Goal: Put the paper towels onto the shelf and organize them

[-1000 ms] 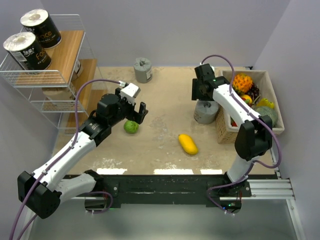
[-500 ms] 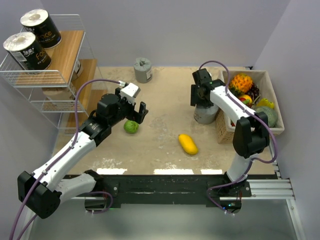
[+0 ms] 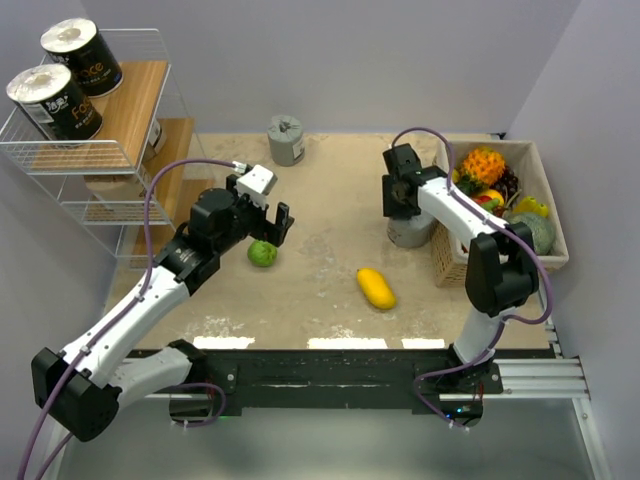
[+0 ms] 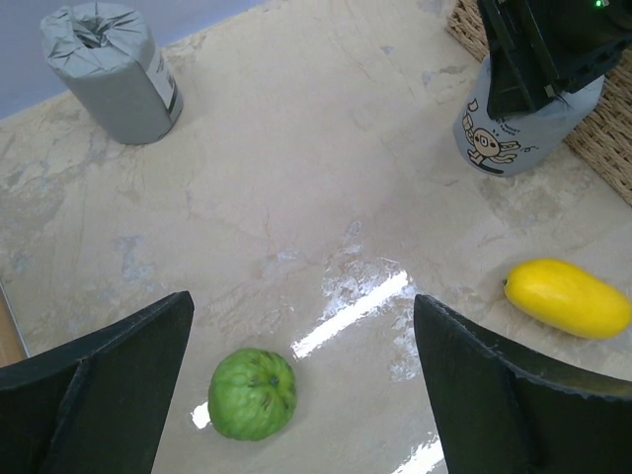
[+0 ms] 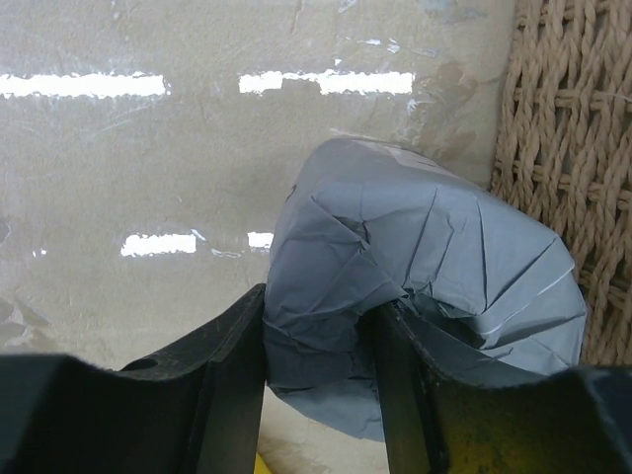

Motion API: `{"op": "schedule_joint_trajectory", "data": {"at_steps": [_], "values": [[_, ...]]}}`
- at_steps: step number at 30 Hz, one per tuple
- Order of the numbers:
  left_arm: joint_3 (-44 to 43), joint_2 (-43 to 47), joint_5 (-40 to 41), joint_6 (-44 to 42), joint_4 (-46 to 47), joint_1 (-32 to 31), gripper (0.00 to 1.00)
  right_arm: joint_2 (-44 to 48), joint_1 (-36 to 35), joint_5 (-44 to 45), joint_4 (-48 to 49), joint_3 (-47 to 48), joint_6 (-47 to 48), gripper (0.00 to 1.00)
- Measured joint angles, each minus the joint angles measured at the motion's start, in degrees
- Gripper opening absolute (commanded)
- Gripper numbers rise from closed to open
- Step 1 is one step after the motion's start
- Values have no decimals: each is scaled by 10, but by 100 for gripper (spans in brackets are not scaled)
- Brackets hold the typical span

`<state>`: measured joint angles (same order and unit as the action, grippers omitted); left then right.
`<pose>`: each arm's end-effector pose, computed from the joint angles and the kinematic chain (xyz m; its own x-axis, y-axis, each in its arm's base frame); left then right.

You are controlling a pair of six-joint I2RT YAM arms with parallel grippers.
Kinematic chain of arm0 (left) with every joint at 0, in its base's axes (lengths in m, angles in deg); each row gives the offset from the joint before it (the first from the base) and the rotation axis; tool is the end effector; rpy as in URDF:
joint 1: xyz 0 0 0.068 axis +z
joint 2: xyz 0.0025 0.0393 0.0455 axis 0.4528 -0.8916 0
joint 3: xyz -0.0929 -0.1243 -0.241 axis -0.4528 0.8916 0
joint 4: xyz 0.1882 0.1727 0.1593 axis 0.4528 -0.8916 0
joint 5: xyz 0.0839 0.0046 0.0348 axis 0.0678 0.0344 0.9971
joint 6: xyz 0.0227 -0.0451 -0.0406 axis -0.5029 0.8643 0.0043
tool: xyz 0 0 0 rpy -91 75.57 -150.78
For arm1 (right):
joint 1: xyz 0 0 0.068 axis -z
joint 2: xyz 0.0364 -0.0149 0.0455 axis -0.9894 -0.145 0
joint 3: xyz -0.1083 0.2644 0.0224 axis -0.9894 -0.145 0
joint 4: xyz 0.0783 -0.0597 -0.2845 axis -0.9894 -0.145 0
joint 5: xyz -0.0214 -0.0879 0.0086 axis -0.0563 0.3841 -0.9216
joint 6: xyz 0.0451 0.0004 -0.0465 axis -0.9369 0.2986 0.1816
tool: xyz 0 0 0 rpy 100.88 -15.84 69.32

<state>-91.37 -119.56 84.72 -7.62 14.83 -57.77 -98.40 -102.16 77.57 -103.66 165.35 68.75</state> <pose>0.2479 -0.1501 0.3397 -0.2842 0.1199 -0.9512 0.5294 0.8468 -0.0514 0.4115 0.1393 0.2322 -0.8339 -0.0118 -0.5518 0.0337 0.9968 -0.0723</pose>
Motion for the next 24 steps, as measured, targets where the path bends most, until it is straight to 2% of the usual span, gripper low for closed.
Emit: {"op": "schedule_joint_trajectory", "data": {"at_steps": [5, 9, 10, 14, 18, 21, 24], "values": [[2, 16, 11, 0, 5, 0, 99, 0, -21, -10, 16, -1, 27, 42], [7, 30, 35, 0, 7, 0, 99, -1, -71, -27, 23, 12, 45, 41], [9, 38, 52, 0, 8, 0, 99, -10, -118, -37, 31, 49, 55, 41], [18, 54, 79, 0, 14, 0, 99, -44, -162, -48, 40, 111, 60, 41], [28, 81, 116, 0, 20, 0, 99, -117, -206, -52, 62, 191, 64, 41], [31, 95, 133, 0, 30, 0, 99, -164, -229, -58, 56, 225, 65, 44], [36, 108, 148, 0, 38, 0, 99, -197, -246, -55, 54, 253, 66, 53]]}}
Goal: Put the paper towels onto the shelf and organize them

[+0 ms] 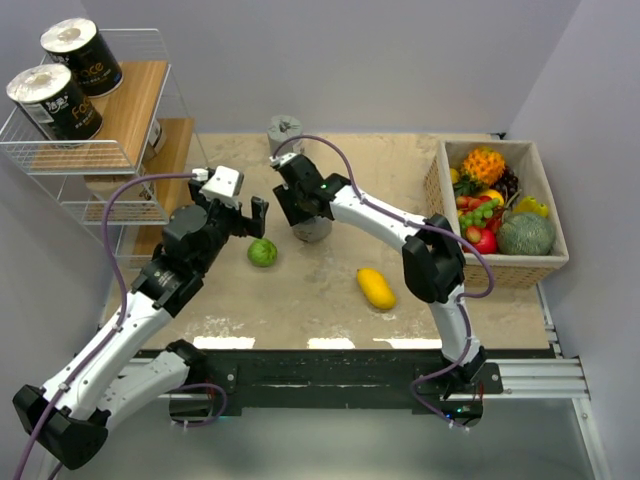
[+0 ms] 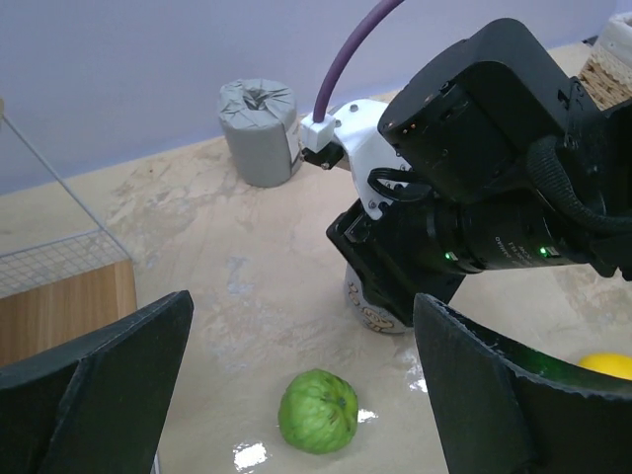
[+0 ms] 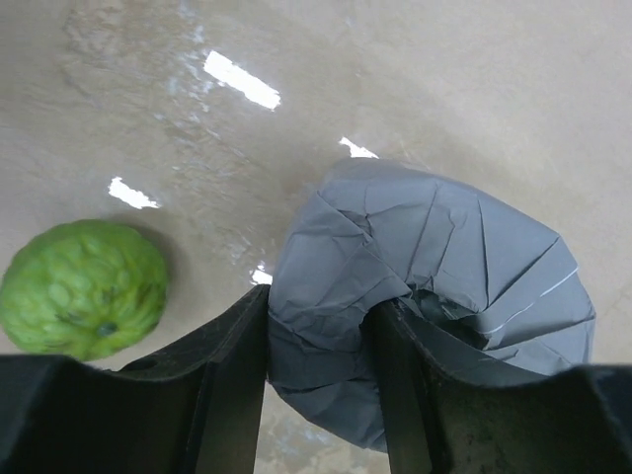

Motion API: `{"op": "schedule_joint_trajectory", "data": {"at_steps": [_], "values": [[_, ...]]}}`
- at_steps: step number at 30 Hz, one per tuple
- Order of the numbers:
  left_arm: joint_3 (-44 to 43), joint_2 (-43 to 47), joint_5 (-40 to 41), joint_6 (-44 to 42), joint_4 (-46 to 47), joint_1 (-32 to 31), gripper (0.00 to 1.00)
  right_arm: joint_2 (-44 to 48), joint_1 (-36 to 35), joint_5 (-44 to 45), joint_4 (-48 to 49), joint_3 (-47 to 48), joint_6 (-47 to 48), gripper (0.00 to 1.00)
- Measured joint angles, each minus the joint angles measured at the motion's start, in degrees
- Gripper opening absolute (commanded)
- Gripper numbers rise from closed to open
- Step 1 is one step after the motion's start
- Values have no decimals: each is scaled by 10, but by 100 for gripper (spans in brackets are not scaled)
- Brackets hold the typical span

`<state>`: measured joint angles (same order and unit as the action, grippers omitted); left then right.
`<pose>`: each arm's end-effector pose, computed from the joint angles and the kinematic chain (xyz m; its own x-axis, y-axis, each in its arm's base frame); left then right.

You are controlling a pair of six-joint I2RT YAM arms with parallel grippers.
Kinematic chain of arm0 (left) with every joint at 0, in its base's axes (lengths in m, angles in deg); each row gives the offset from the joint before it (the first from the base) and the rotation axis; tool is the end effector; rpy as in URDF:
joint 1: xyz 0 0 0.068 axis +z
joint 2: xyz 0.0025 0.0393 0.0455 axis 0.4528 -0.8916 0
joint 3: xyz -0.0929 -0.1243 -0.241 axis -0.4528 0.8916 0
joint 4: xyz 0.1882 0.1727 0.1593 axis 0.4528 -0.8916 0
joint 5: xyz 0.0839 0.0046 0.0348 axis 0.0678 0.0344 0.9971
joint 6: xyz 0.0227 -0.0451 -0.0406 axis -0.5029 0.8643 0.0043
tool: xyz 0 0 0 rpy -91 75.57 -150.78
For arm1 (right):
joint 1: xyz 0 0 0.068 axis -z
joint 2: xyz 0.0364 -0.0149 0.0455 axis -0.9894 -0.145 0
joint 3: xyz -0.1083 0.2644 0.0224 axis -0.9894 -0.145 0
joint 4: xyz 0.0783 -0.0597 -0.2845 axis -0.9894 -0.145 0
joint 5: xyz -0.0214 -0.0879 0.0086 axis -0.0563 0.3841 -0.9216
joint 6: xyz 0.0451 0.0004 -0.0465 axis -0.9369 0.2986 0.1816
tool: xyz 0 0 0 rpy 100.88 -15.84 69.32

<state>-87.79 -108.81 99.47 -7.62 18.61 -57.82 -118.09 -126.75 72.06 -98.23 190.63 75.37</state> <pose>0.2169 -0.1167 0.3689 -0.1144 0.0198 -0.9932 0.3082 0.9512 -0.0165 0.3910 0.3796 0.2367 -0.6310 -0.3828 -0.6748 -0.5118 0.8591 -0.0088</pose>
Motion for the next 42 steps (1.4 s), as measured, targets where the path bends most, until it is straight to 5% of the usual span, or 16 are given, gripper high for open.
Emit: {"op": "schedule_joint_trajectory", "data": {"at_steps": [10, 17, 31, 42], "values": [[-11, -14, 15, -1, -12, -3, 99, 31, -1, 11, -37, 30, -13, 76], [-100, -63, -4, -1, -64, -3, 98, 191, 2, 72, -50, -12, -27, 76], [-283, -322, 32, -6, -159, -108, 91, 619, 13, 163, -50, -337, -82, 77], [-348, -504, 47, -18, -181, -124, 83, 729, 13, 207, -60, -379, -85, 77]]}}
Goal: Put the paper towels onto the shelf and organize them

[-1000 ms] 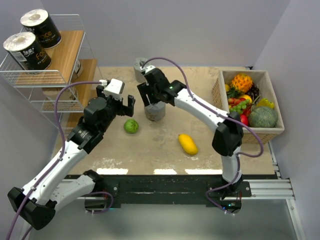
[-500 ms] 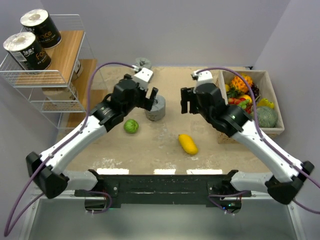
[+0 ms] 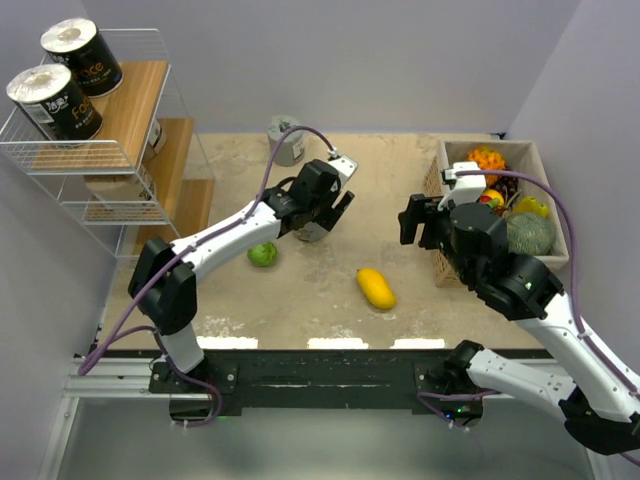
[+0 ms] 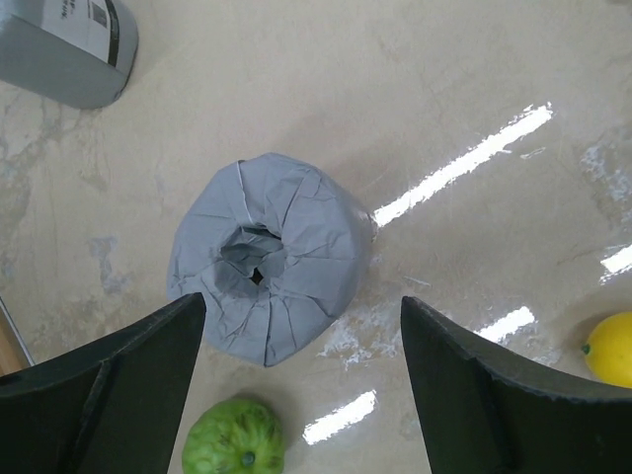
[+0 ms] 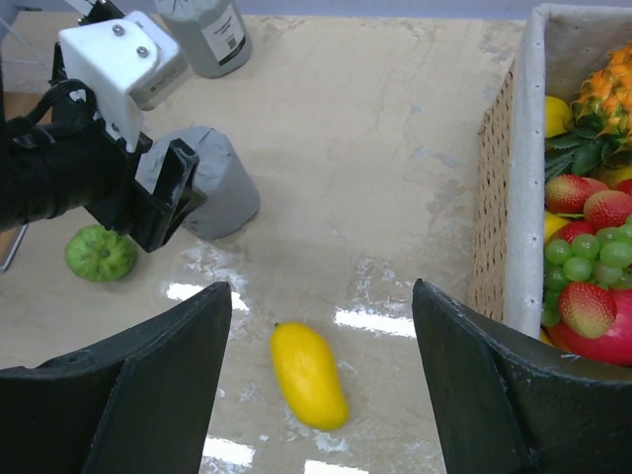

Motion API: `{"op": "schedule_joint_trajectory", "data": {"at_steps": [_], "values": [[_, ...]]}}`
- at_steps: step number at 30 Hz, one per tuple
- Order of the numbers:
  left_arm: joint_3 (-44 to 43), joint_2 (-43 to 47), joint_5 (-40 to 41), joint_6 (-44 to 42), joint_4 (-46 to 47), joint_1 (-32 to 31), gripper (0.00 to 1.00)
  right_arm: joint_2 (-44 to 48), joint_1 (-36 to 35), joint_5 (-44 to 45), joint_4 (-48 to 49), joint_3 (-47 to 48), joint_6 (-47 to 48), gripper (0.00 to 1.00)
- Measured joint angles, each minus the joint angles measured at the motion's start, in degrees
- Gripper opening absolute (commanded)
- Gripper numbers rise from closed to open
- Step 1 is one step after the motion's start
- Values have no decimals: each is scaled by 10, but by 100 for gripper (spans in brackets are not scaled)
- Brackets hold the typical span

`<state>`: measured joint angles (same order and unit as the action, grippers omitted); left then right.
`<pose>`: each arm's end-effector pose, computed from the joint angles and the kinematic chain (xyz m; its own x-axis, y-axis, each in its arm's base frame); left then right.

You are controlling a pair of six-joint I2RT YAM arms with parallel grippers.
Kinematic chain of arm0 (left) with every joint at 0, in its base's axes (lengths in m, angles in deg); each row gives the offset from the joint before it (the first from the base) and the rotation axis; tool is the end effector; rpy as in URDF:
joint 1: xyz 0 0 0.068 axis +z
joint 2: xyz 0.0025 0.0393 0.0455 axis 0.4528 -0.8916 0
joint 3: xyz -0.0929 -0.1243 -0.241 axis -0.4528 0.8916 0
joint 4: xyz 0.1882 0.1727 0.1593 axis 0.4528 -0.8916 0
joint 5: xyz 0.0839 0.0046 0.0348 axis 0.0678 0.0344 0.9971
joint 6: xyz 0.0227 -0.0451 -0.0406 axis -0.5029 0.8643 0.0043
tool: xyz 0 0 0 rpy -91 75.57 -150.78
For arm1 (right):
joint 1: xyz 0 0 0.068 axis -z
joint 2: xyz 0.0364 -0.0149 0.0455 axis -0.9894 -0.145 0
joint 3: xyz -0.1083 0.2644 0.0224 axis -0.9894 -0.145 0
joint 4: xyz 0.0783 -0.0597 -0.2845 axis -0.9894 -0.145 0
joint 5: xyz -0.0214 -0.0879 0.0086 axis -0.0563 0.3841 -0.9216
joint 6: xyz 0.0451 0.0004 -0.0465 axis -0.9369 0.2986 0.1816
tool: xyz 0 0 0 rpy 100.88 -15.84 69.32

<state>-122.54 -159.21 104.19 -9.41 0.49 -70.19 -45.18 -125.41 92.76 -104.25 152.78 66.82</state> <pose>0.3381 -0.2973 0.2896 -0.4789 0.4356 -0.7622 0.4822 0.8560 0.1863 0.1631 0.1203 0.4400 -0.3081 0.0903 -0.9471 -0.1562 0.9772 0.1440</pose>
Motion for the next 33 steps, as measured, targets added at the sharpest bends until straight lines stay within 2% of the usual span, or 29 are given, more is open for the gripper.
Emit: {"op": "schedule_joint_trajectory", "data": {"at_steps": [21, 33], "values": [[-2, -87, 4, -35, 35, 0, 69, -13, 0, 3, -4, -7, 0, 78], [-1, -107, 27, -45, 44, 0, 54, -11, 0, 3, -5, -7, 1, 78]]}}
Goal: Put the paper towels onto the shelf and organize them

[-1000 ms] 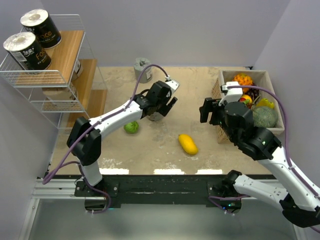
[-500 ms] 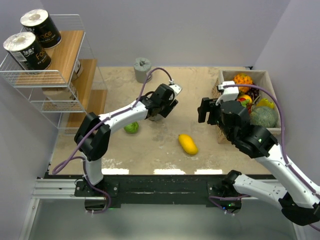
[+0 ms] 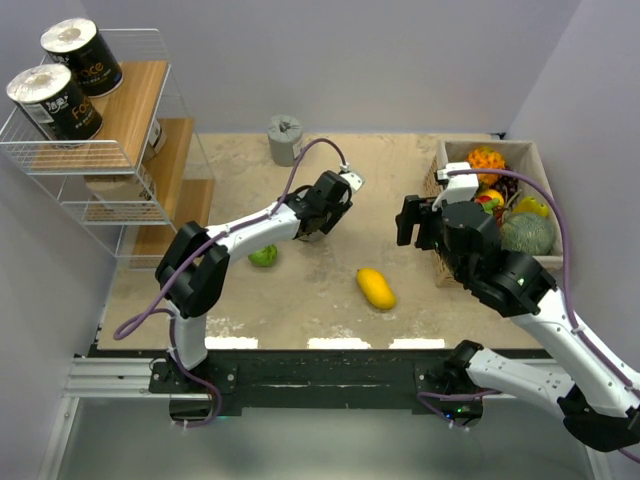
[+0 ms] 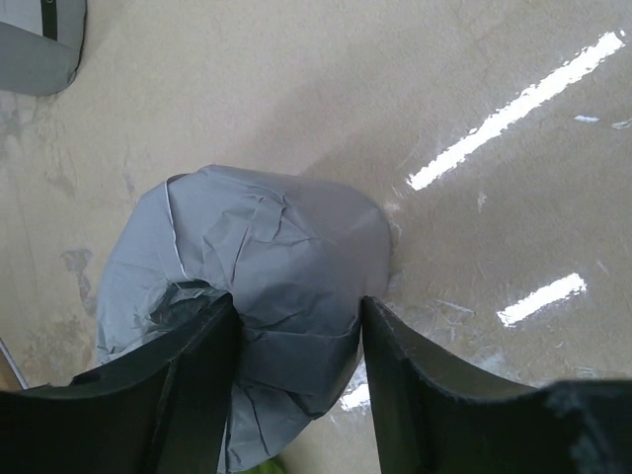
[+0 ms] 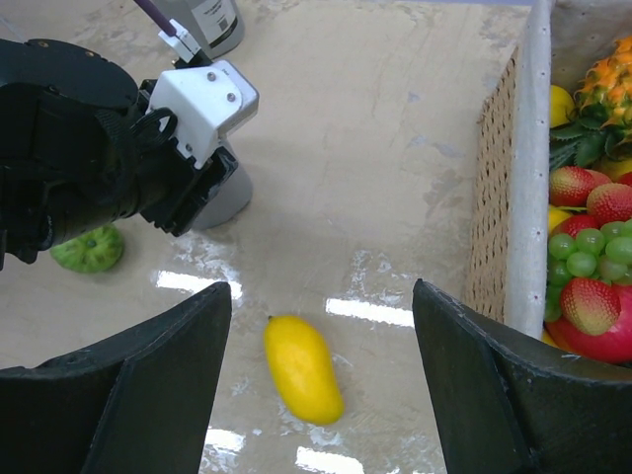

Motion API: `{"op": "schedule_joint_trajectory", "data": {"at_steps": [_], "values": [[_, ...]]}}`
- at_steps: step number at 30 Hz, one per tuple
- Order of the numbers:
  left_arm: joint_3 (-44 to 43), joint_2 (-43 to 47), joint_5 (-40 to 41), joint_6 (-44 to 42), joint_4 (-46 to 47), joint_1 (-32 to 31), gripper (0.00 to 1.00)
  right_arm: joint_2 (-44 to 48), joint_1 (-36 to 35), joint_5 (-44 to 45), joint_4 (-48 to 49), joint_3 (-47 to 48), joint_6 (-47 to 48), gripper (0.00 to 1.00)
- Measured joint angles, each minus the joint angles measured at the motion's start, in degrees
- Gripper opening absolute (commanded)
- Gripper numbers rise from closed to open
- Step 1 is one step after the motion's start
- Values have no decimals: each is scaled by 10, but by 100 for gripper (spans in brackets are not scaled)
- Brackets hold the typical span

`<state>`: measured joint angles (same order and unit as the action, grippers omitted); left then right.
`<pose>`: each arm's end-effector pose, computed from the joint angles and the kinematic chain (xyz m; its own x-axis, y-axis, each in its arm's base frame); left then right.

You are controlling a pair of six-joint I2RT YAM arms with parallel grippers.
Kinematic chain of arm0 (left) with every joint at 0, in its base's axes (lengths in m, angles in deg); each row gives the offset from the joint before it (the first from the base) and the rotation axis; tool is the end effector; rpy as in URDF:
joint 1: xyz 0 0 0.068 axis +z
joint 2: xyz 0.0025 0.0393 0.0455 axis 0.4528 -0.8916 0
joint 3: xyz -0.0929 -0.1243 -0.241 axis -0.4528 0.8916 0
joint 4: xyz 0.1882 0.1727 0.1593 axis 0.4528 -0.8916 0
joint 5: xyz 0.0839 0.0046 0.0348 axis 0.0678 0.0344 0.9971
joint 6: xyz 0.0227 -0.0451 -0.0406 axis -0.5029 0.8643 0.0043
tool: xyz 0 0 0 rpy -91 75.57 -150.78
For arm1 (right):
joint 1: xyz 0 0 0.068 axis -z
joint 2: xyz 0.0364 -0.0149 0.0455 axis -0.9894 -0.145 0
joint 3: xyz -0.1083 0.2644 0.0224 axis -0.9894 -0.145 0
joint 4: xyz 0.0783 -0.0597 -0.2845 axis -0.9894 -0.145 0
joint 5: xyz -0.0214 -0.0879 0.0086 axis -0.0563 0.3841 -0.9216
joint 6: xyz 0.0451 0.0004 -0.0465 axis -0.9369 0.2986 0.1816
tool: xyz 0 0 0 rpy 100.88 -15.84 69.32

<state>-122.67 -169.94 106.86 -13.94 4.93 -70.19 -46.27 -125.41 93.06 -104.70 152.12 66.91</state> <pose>0.3631 -0.3178 0.2141 -0.4969 0.5547 -0.6674 0.5063 0.8099 0.2962 0.1683 0.1249 0.4315 -0.3325 0.0640 -0.9409 -0.1484 0.9817 0.1192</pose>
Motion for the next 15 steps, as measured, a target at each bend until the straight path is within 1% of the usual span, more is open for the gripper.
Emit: {"op": "schedule_joint_trajectory", "data": {"at_steps": [8, 15], "values": [[0, 0, 30, -14, -3, 12, 48, -1, 0, 0, 0, 0, 2, 78], [1, 2, 57, -27, -15, 74, 47, -14, 0, 0, 0, 13, 4, 78]]}}
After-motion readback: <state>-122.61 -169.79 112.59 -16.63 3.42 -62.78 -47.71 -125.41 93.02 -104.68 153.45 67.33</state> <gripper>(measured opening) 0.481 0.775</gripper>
